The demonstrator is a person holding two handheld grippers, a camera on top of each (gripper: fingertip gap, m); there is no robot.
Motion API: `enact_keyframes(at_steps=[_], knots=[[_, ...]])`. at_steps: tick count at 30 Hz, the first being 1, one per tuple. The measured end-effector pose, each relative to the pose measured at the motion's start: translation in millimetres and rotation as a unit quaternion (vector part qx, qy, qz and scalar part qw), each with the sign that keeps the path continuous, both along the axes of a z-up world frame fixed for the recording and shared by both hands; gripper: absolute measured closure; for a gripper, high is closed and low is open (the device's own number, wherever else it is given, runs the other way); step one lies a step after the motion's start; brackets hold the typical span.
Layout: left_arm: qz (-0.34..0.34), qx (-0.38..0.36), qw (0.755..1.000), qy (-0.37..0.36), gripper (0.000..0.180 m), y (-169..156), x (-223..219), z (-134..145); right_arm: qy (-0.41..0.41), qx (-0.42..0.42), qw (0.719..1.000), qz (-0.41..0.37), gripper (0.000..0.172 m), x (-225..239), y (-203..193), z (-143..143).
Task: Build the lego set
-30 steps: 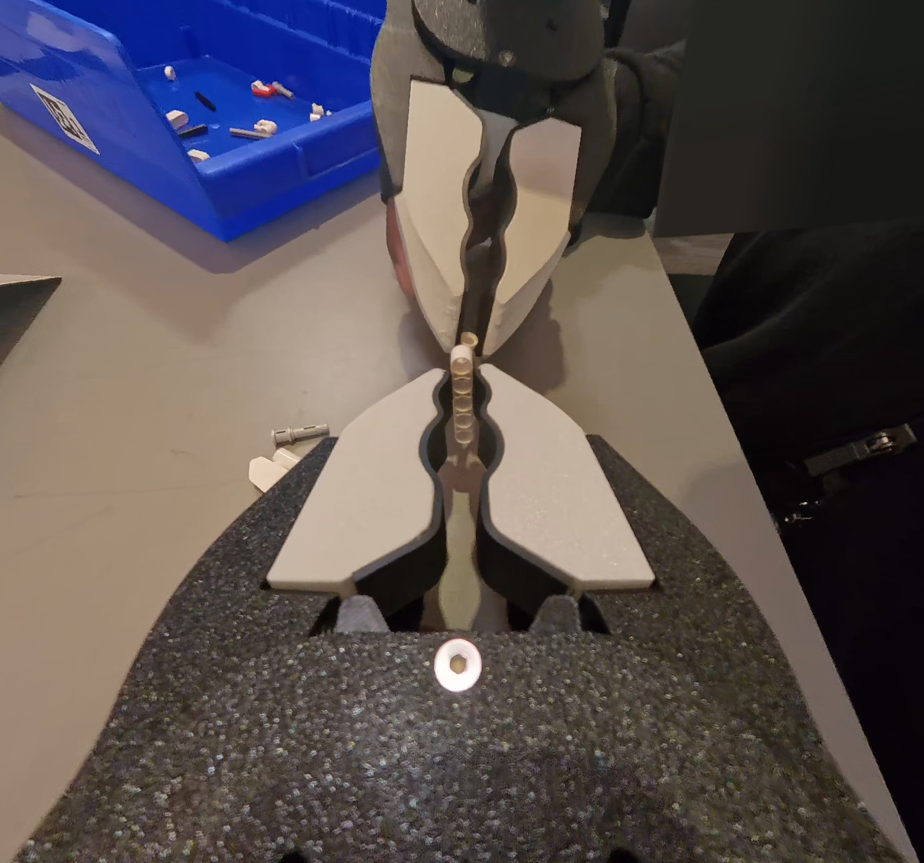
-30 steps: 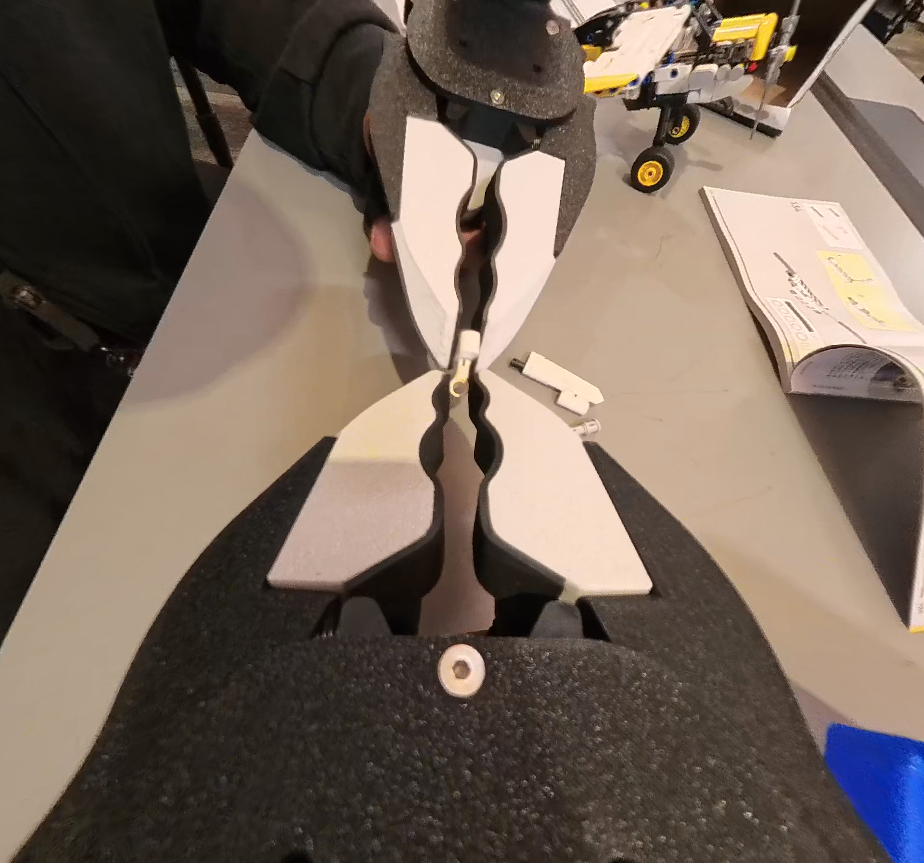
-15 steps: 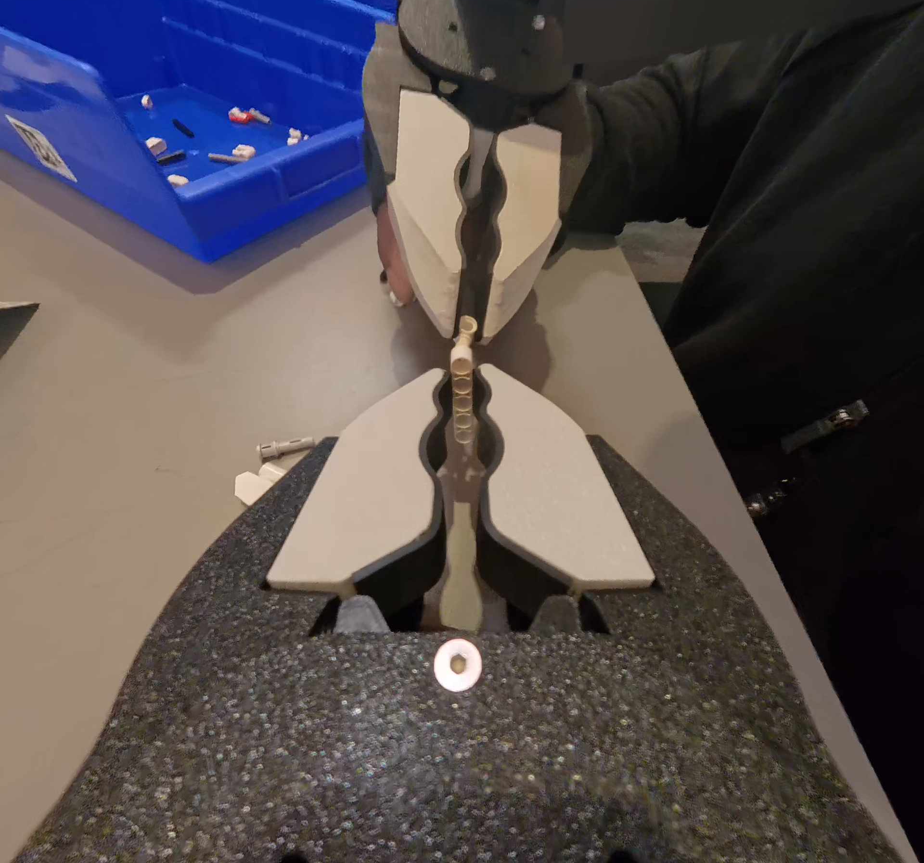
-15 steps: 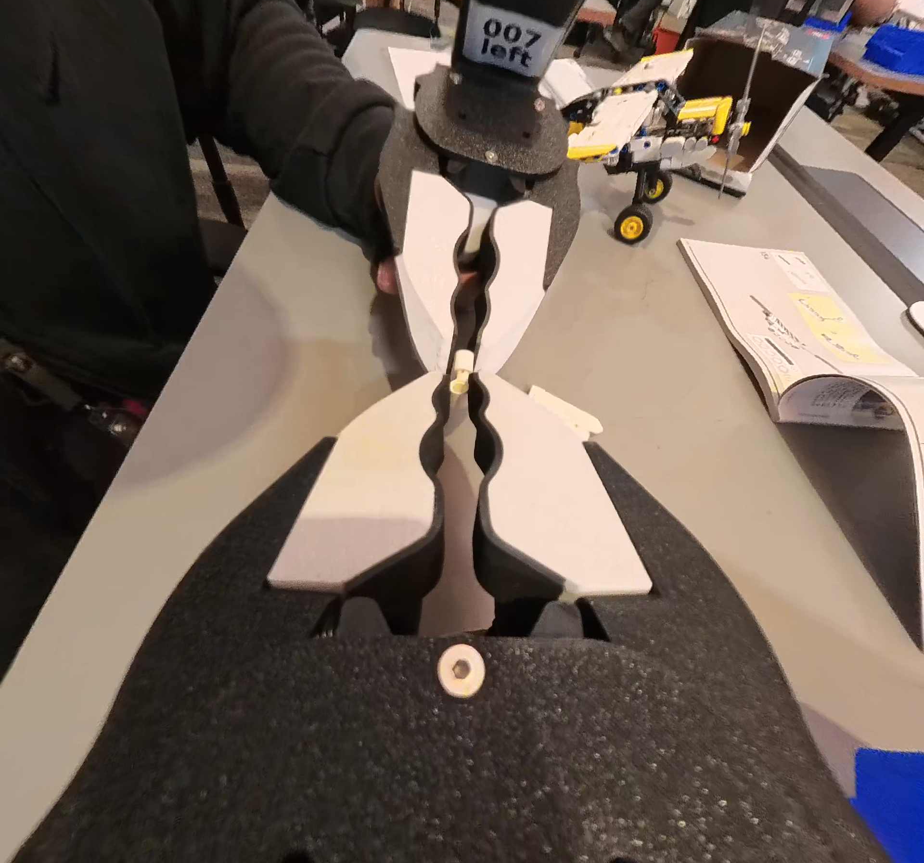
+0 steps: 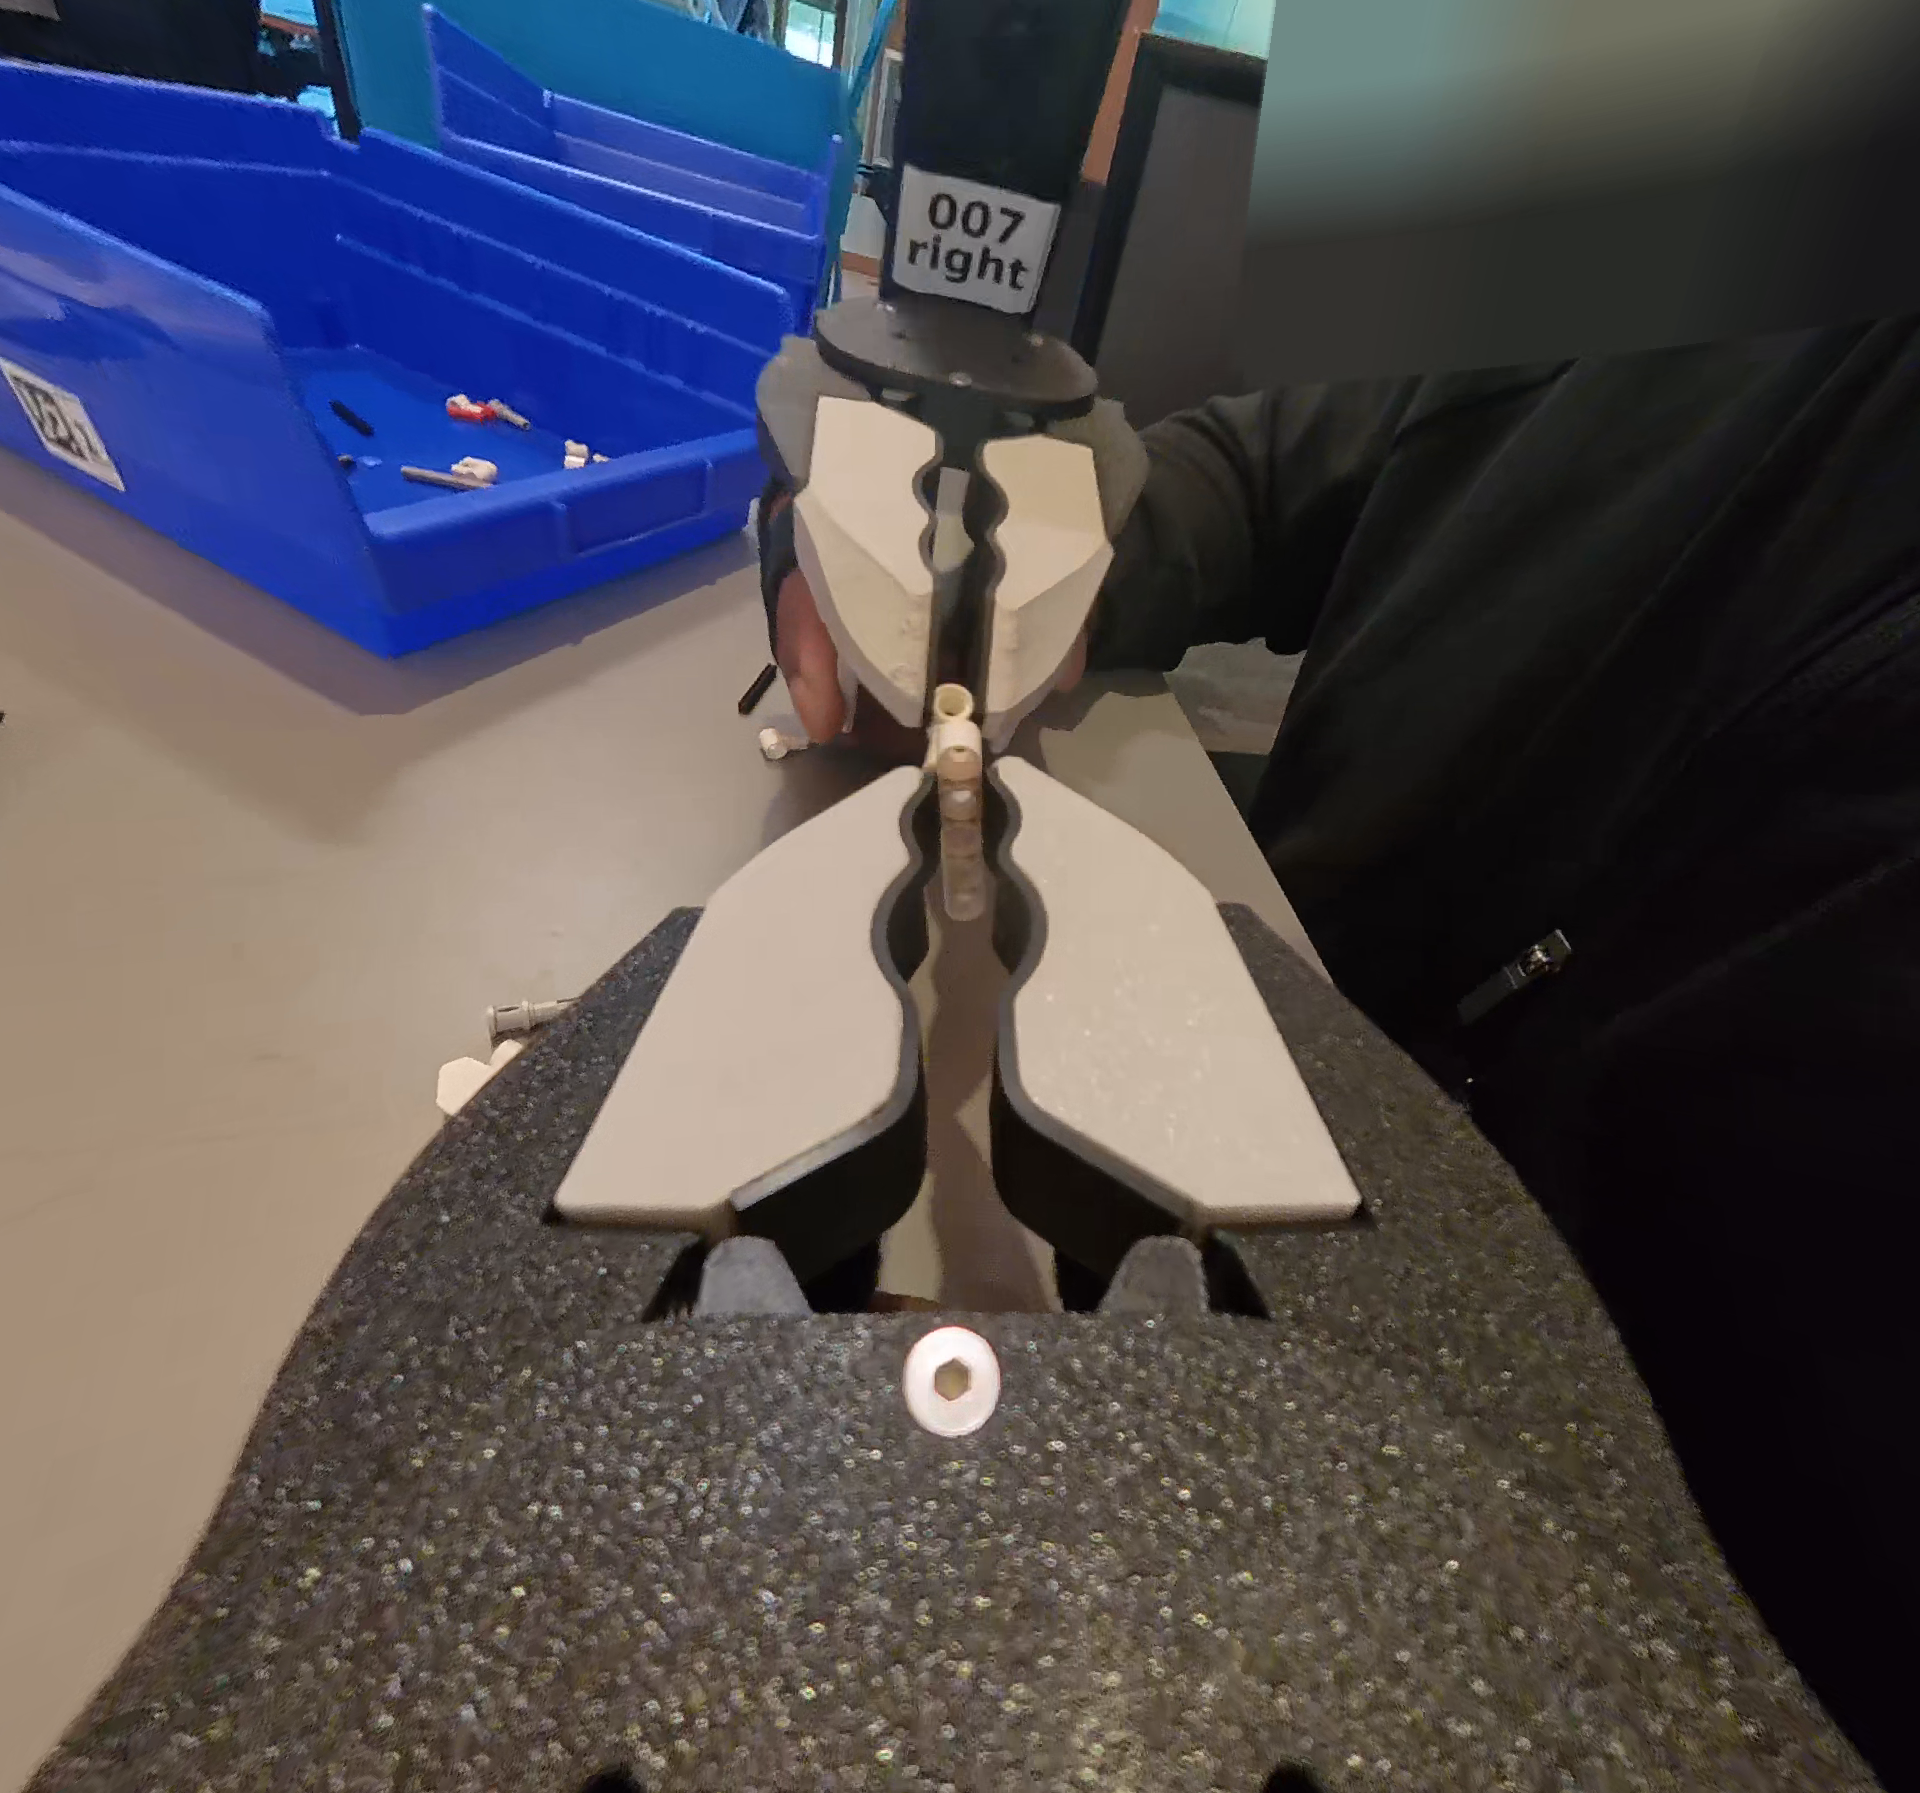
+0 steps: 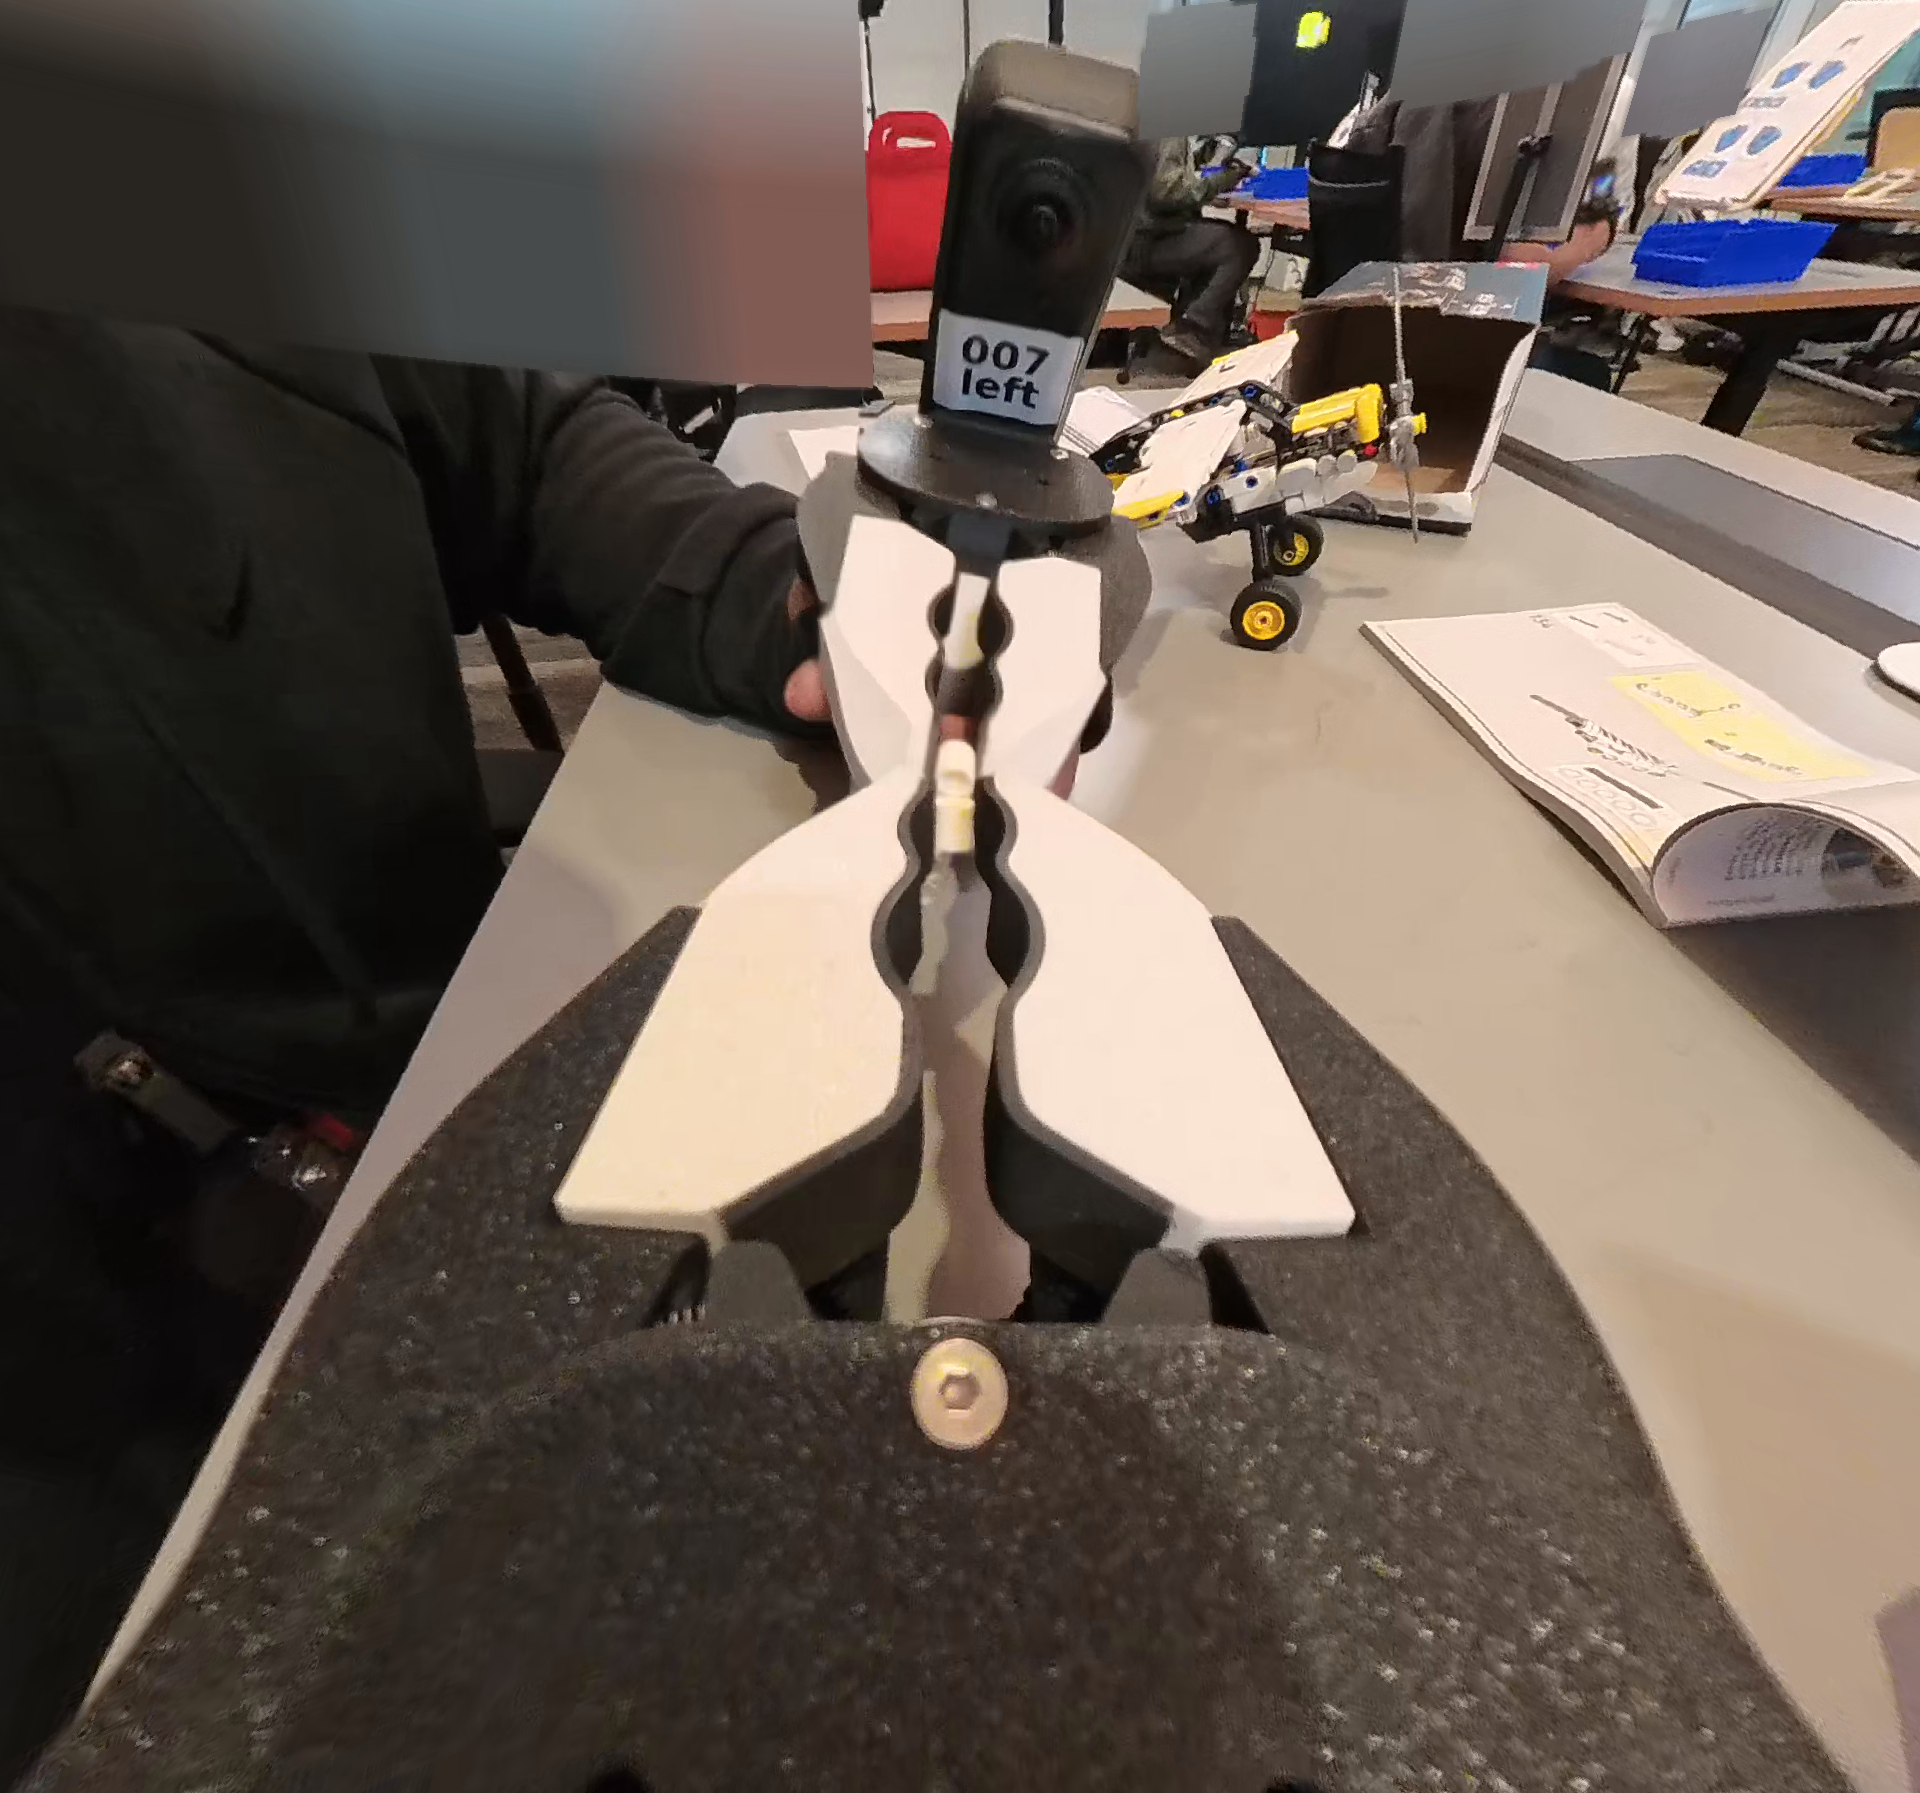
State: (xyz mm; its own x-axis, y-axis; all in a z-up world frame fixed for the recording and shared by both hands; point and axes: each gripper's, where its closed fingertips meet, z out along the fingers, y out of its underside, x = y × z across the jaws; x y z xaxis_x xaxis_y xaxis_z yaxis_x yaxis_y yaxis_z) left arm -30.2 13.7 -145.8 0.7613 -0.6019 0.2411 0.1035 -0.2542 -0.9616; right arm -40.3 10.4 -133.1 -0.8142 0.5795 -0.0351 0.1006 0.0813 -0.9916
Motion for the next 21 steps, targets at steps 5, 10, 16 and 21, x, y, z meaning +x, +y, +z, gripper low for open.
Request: enact_keyframes(at_steps=[5,10,16,21], knots=[[0.004,0.002,1.0,-0.005,0.173,1.2,-0.9,1.0,0.01,-0.006,1.0,-0.006,0.165,-0.8,0.4,1.2],[-0.001,0.007,1.0,-0.016,0.173,1.3,3.5,3.7,0.03,-0.061,0.998,0.002,0.165,1.6,3.6,16.3],[0.003,0.01,1.0,-0.015,0.173,2.2,6.4,3.9,0.024,-0.056,0.998,0.012,0.165,4.4,1.2,13.4],[0.009,0.018,0.999,-0.031,0.173,2.0,2.2,8.3,0.018,-0.063,0.998,0.017,0.165,5.6,3.0,14.8]])
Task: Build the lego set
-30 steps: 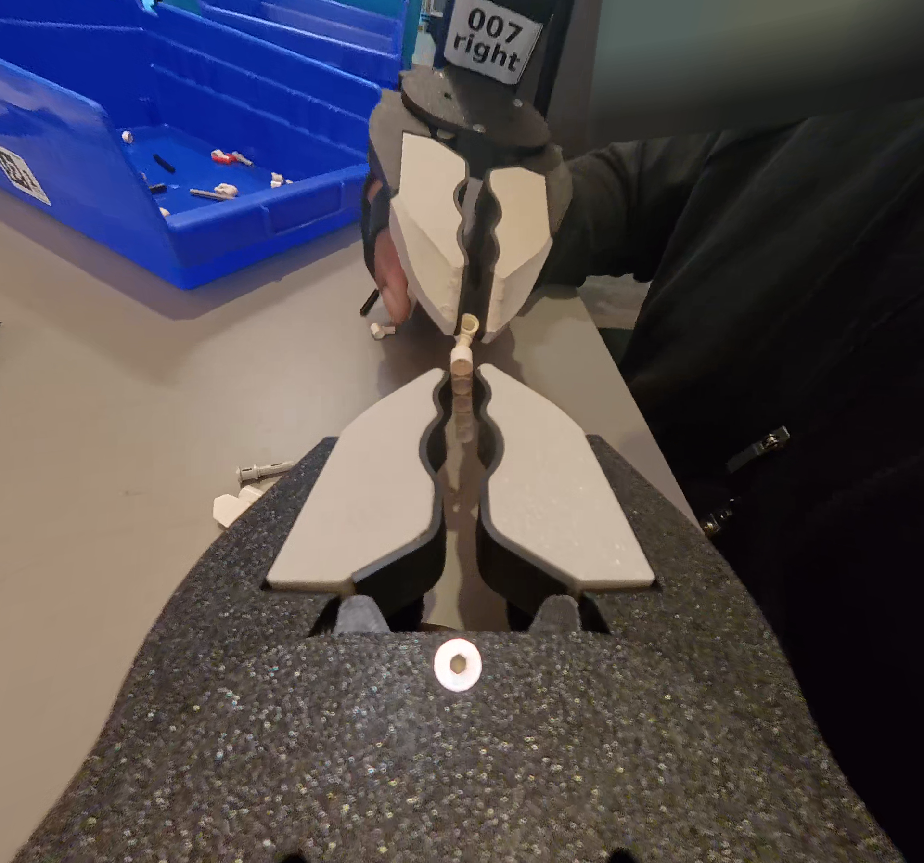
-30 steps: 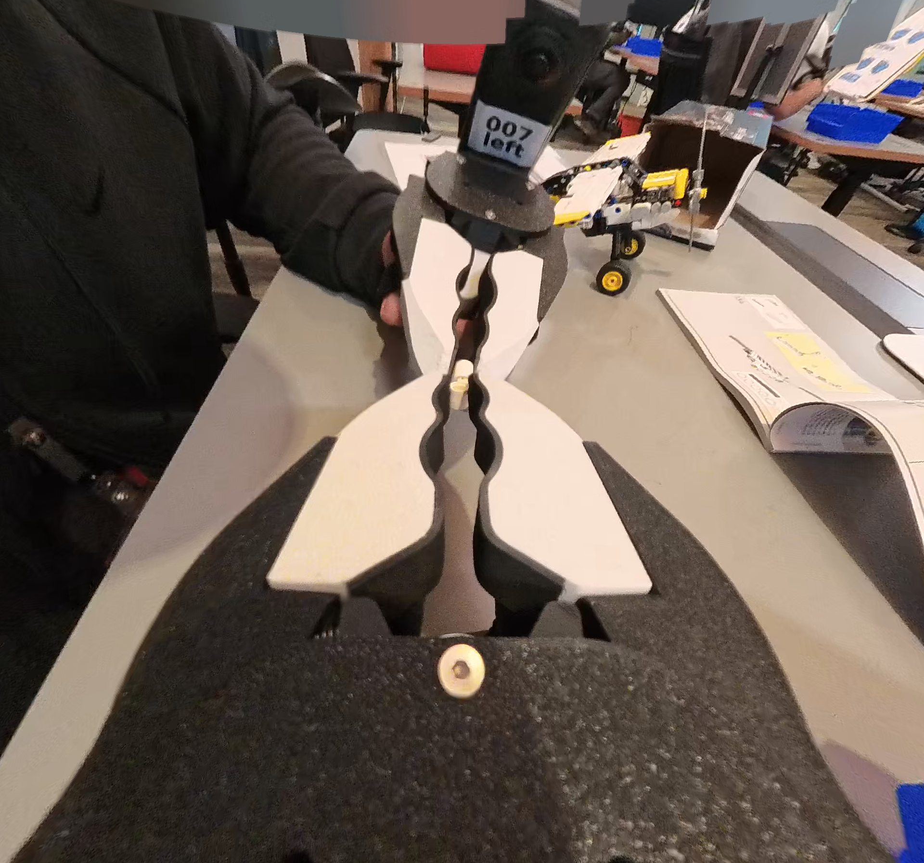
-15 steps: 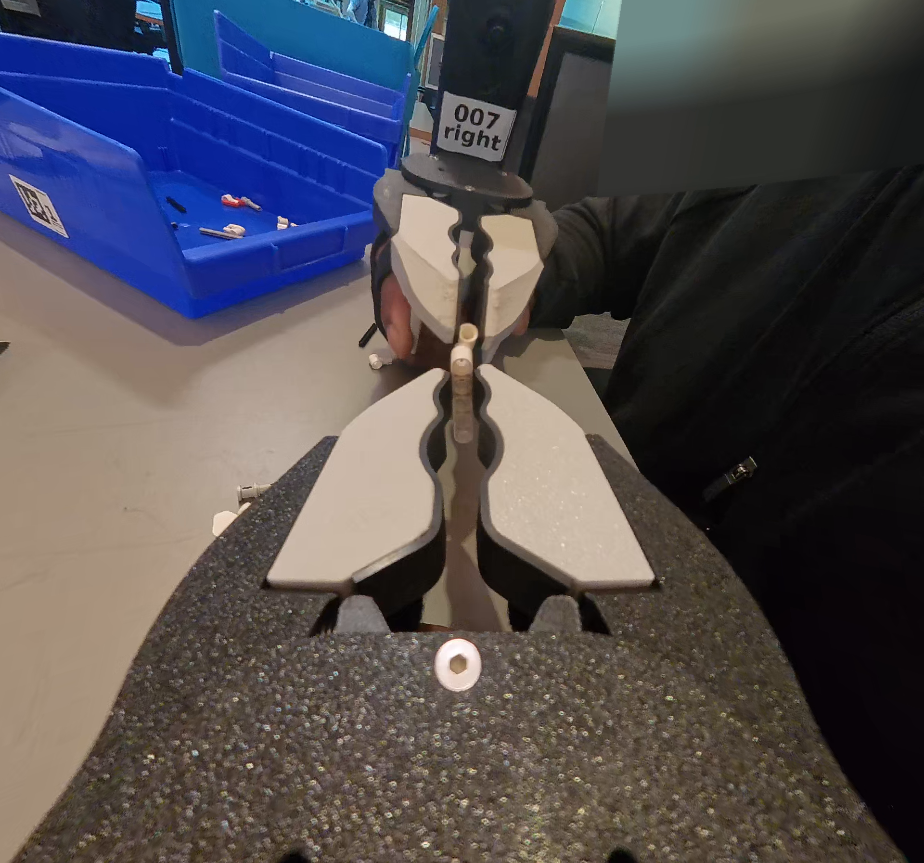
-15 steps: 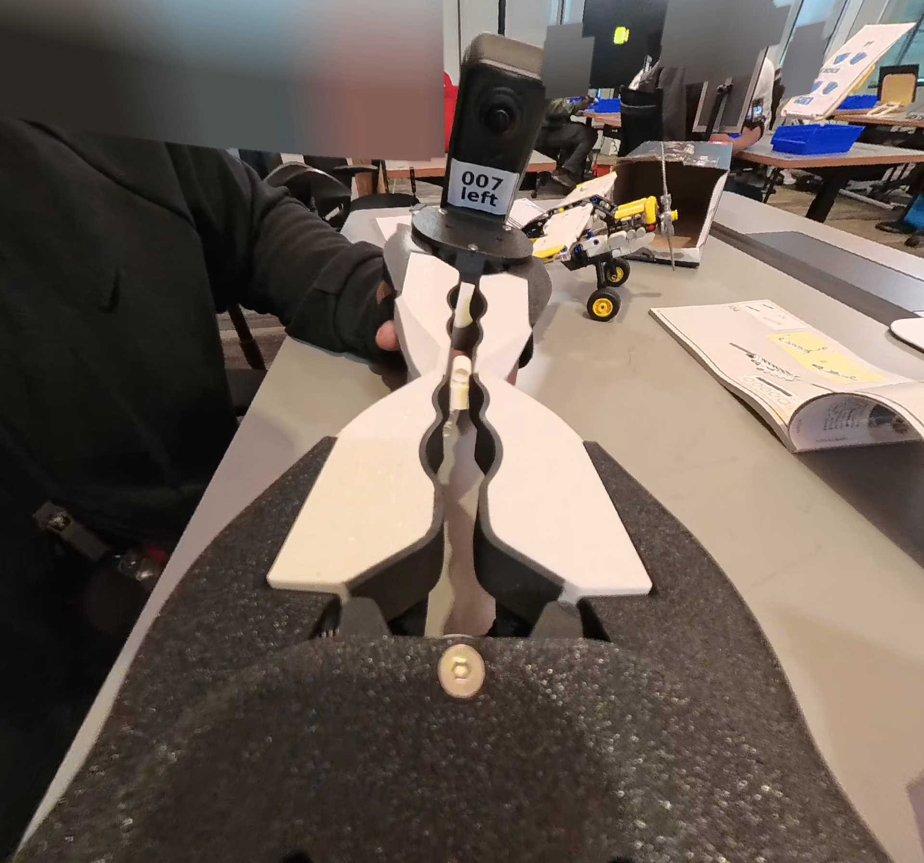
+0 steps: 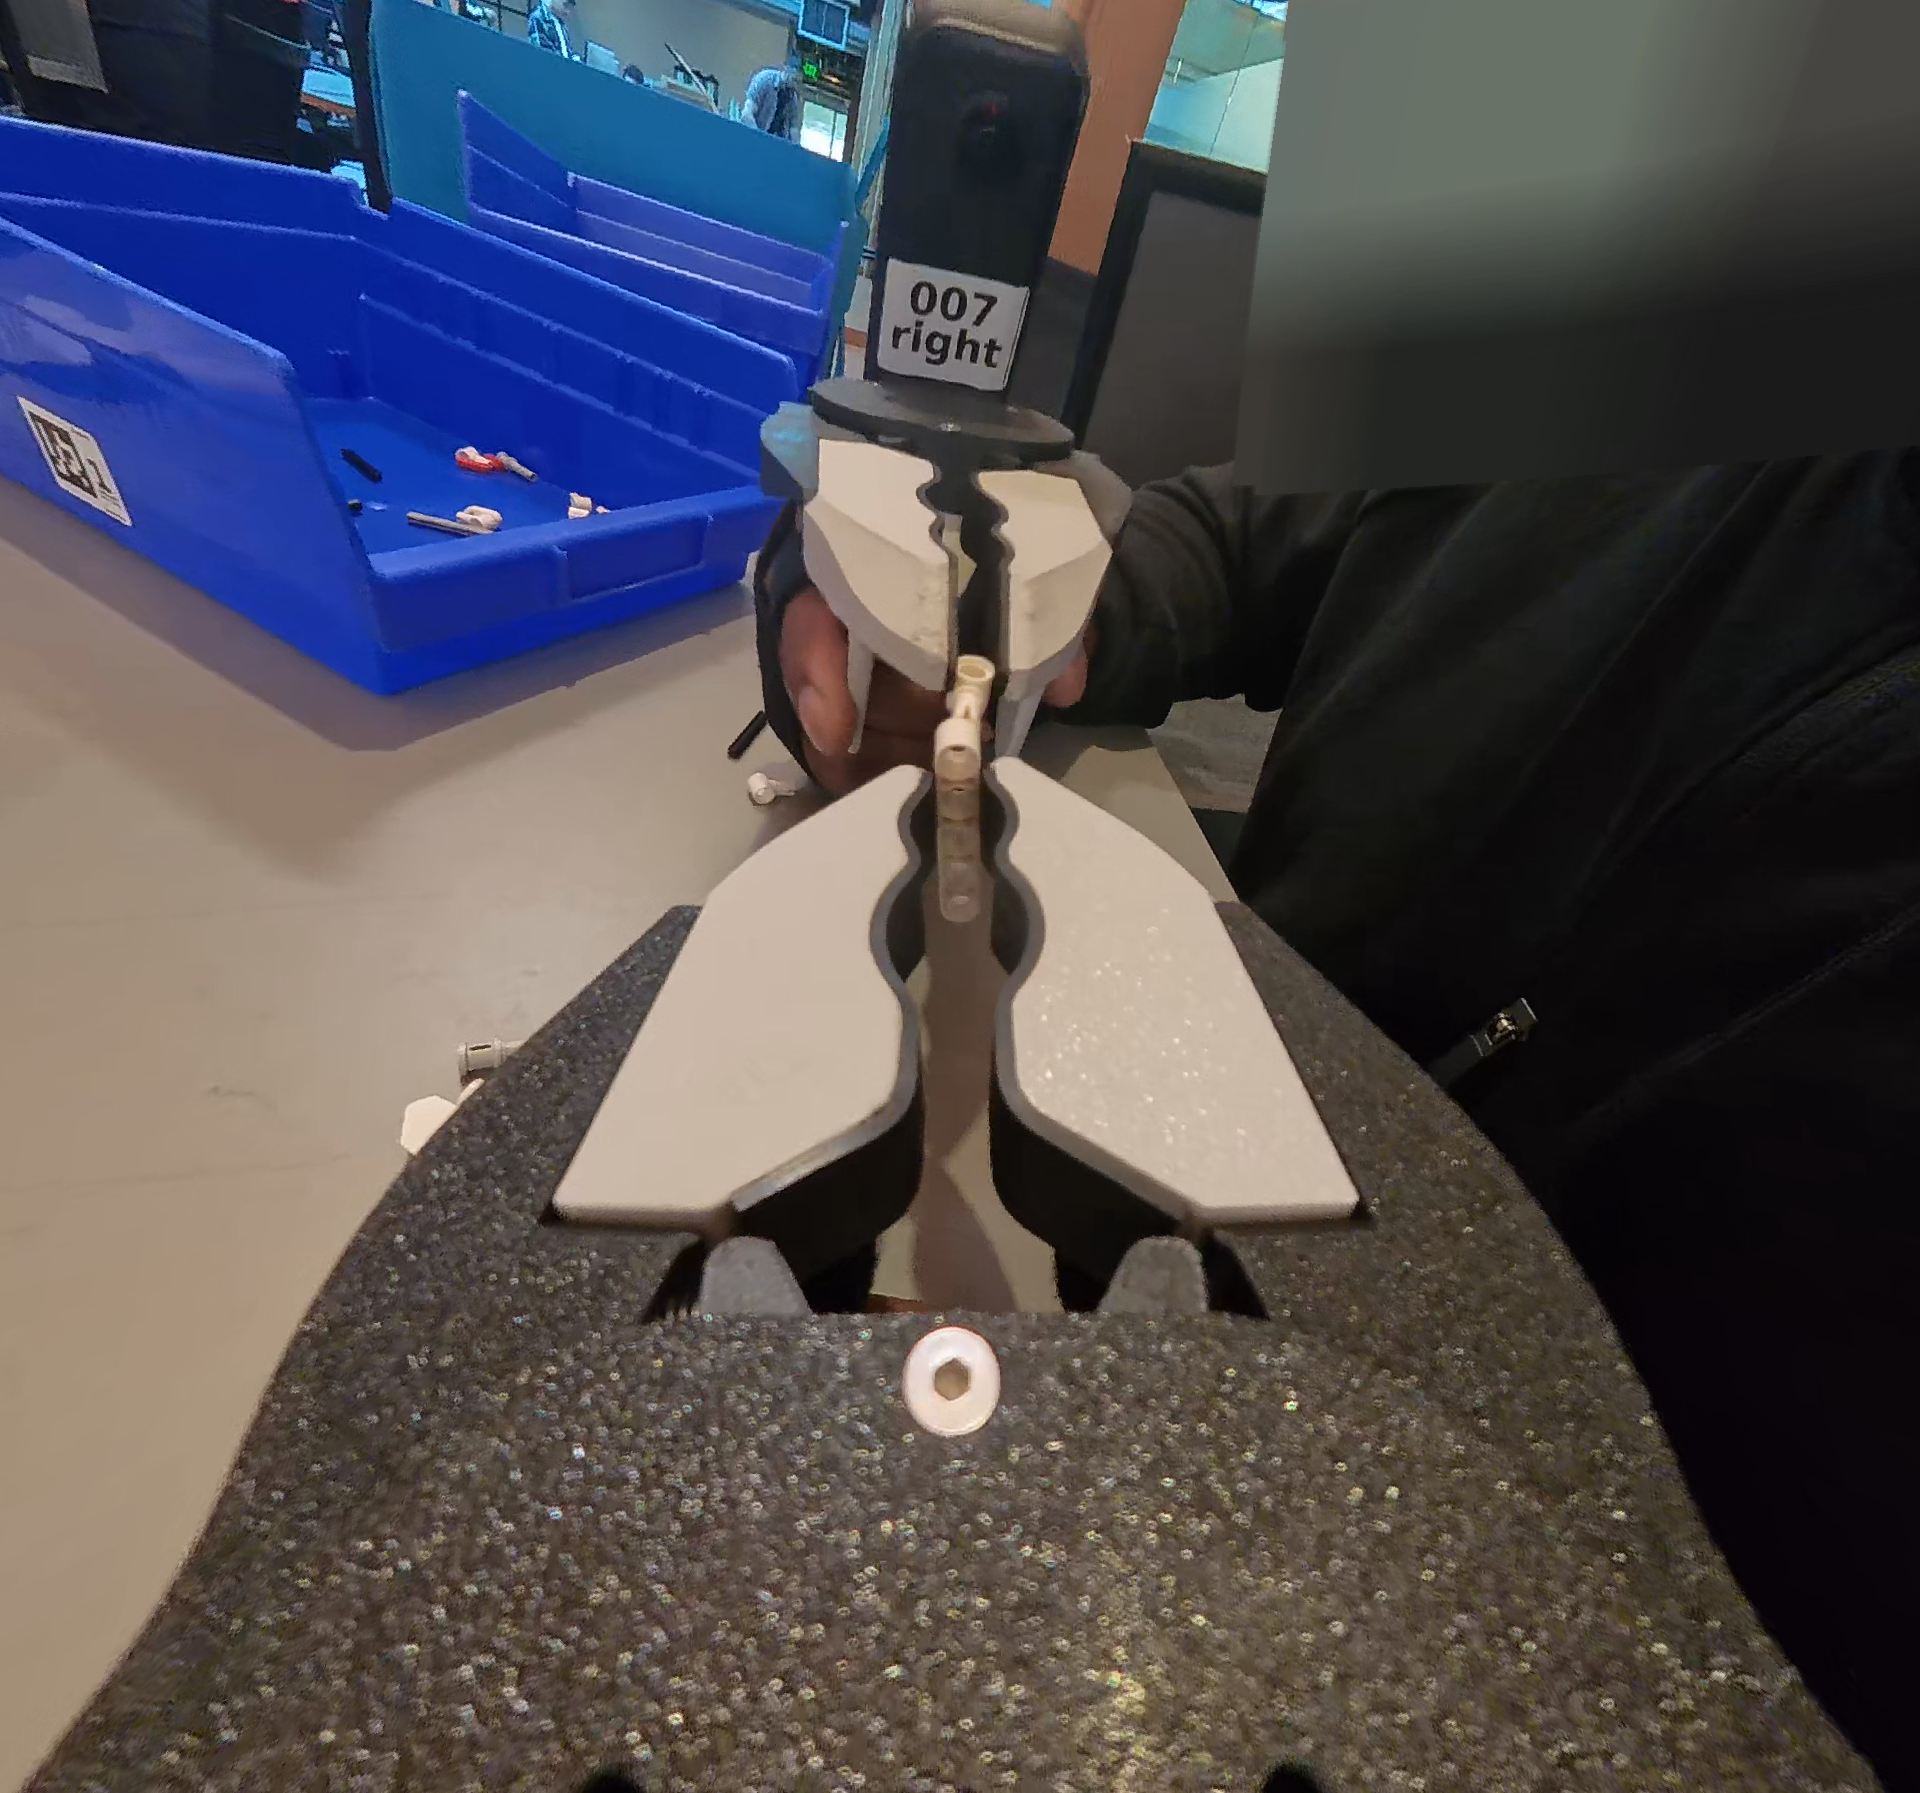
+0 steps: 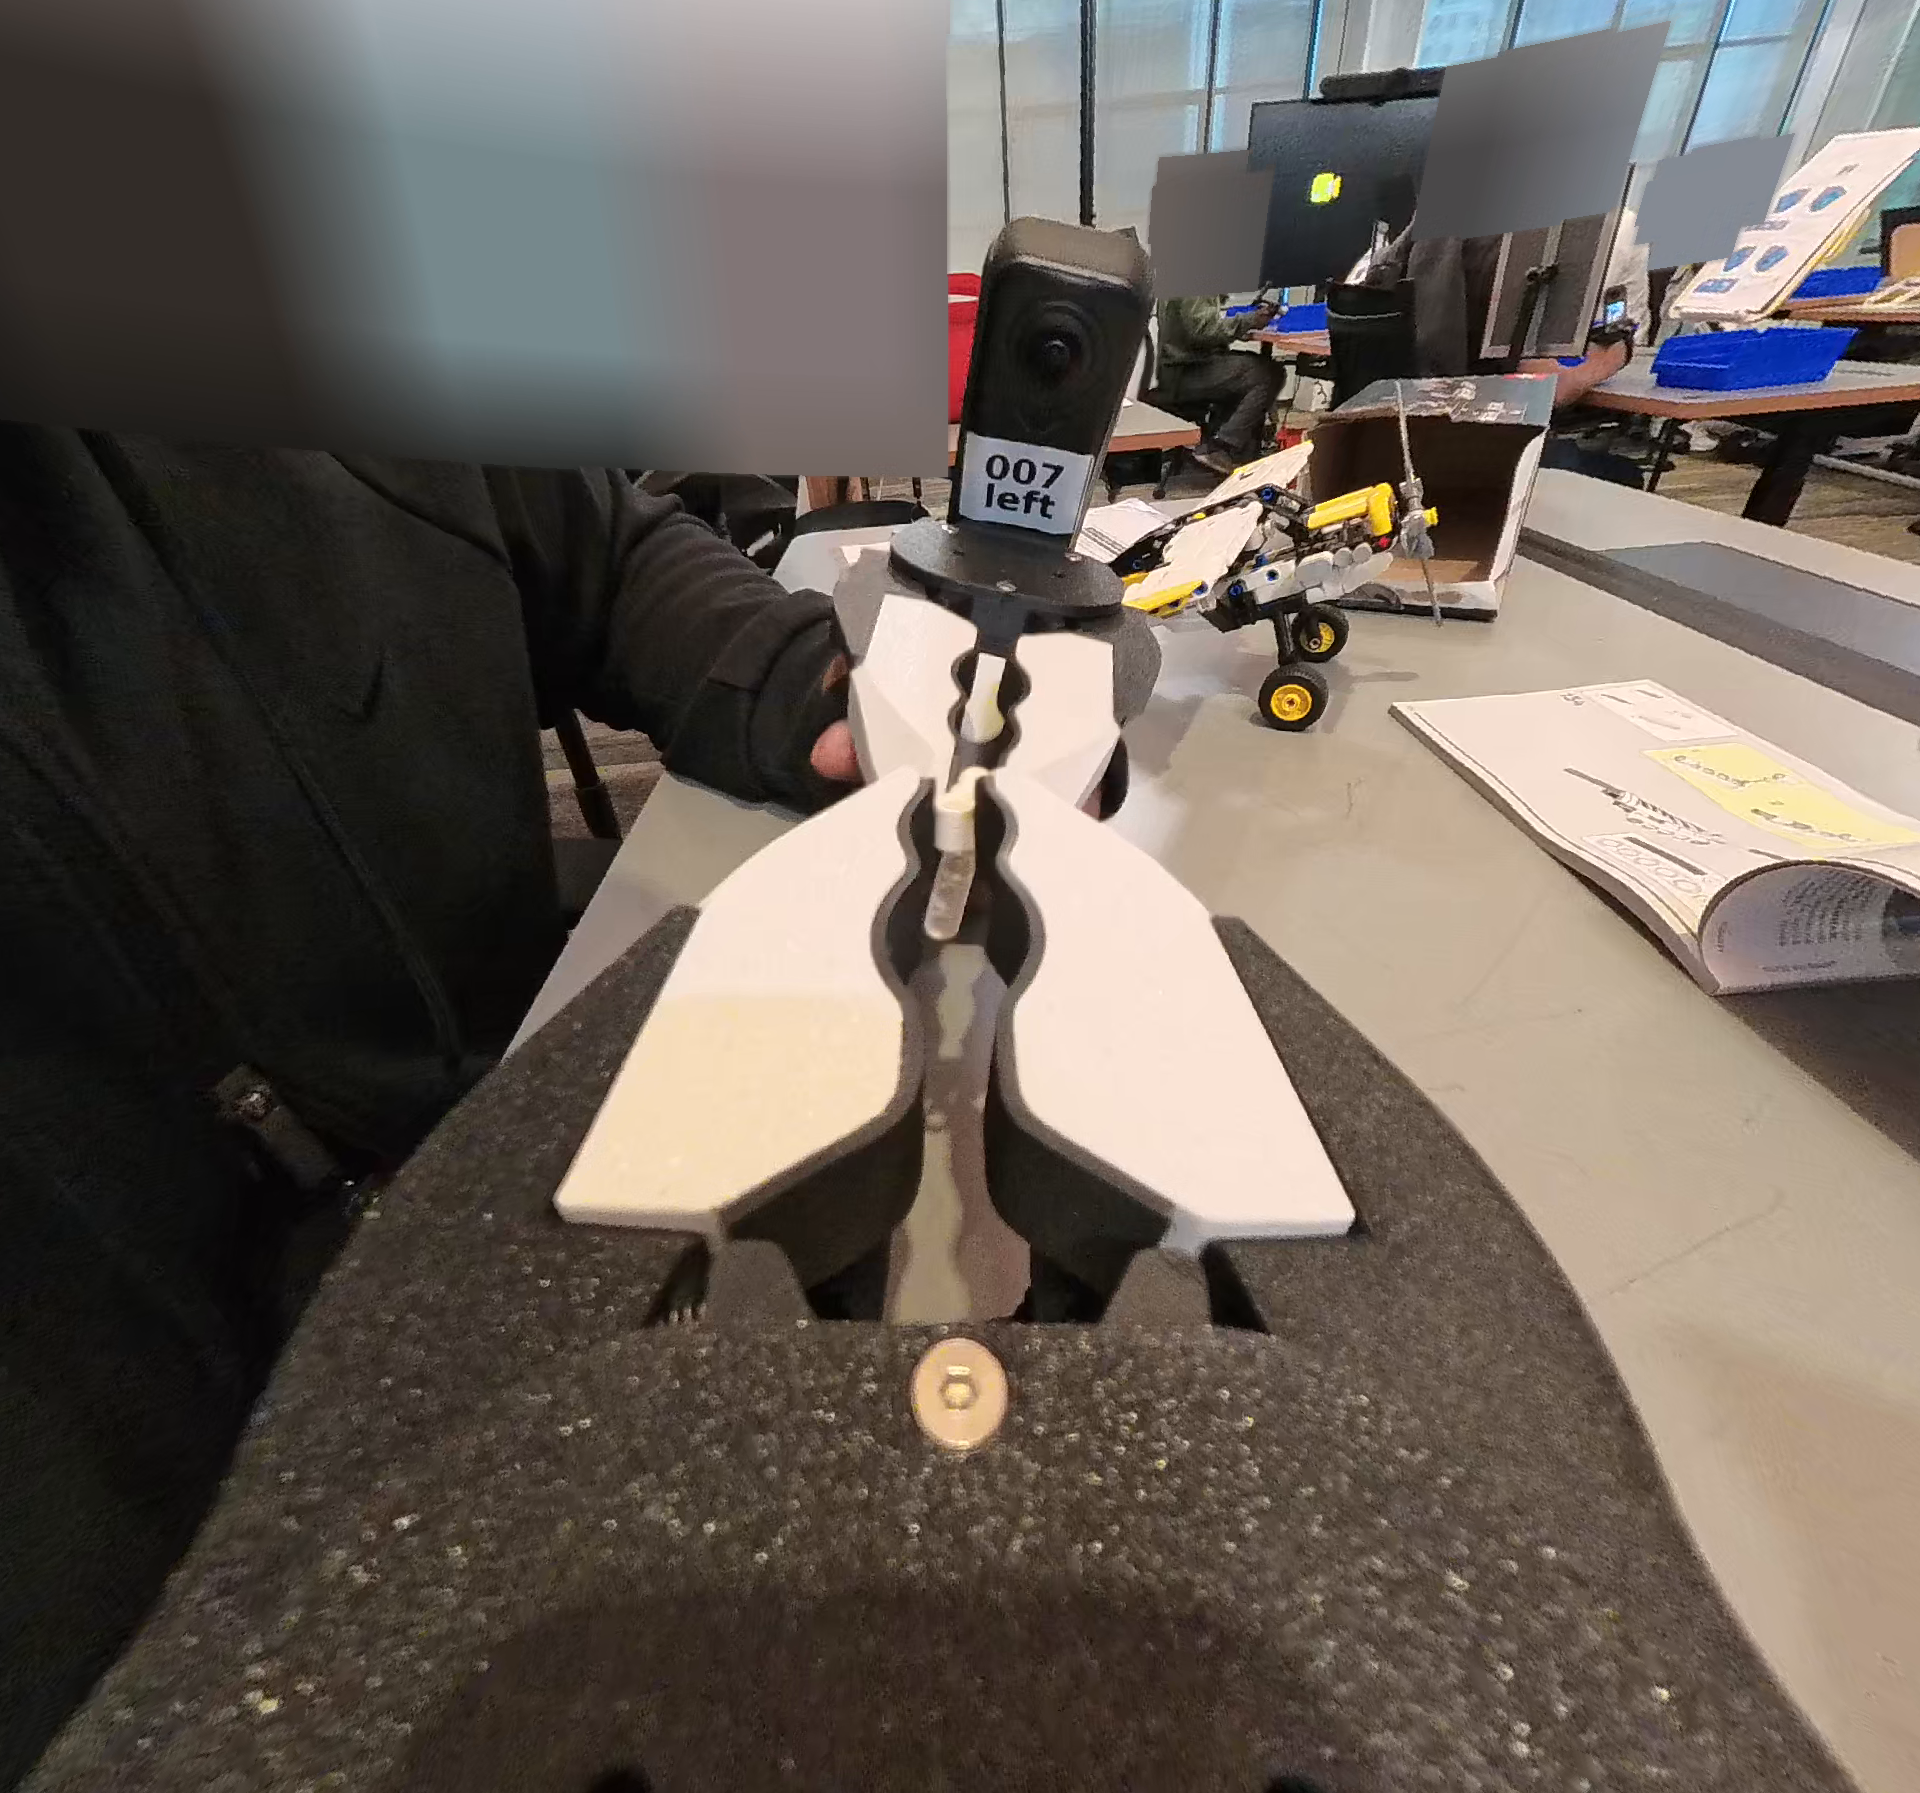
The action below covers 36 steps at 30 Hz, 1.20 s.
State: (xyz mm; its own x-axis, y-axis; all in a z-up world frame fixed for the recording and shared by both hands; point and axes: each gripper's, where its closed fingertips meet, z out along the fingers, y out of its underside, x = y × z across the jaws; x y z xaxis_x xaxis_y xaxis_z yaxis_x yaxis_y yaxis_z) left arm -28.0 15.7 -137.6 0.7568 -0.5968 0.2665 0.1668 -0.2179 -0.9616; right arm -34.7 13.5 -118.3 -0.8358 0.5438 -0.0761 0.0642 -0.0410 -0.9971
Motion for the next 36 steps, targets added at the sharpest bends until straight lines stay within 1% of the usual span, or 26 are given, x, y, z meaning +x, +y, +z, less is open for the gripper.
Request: enact_keyframes(at_steps=[10,16,19,24,31,36], knots=[[0.004,0.004,1.0,-0.004,0.173,0.5,-0.8,1.3,-0.005,0.009,1.0,-0.015,0.165,-3.7,0.8,-5.2],[-0.001,0.007,1.0,-0.002,0.173,-0.1,1.9,1.3,-0.004,-0.012,1.0,-0.008,0.165,-1.9,0.5,-0.5],[-0.005,0.011,1.0,-0.015,0.173,-0.6,3.1,4.0,-0.007,-0.023,1.0,-0.001,0.165,-0.7,-0.8,0.8],[-0.007,0.033,0.999,-0.018,0.173,-3.4,3.8,8.9,-0.007,-0.026,1.0,0.005,0.165,1.1,-3.4,1.6],[-0.004,0.028,1.0,-0.011,0.173,-2.9,3.3,7.2,-0.004,-0.003,1.0,-0.005,0.165,0.7,-5.7,-2.7],[0.006,0.019,1.0,-0.003,0.173,-1.3,0.0,5.4,0.009,0.047,0.998,-0.034,0.165,-3.5,1.1,-7.8]])
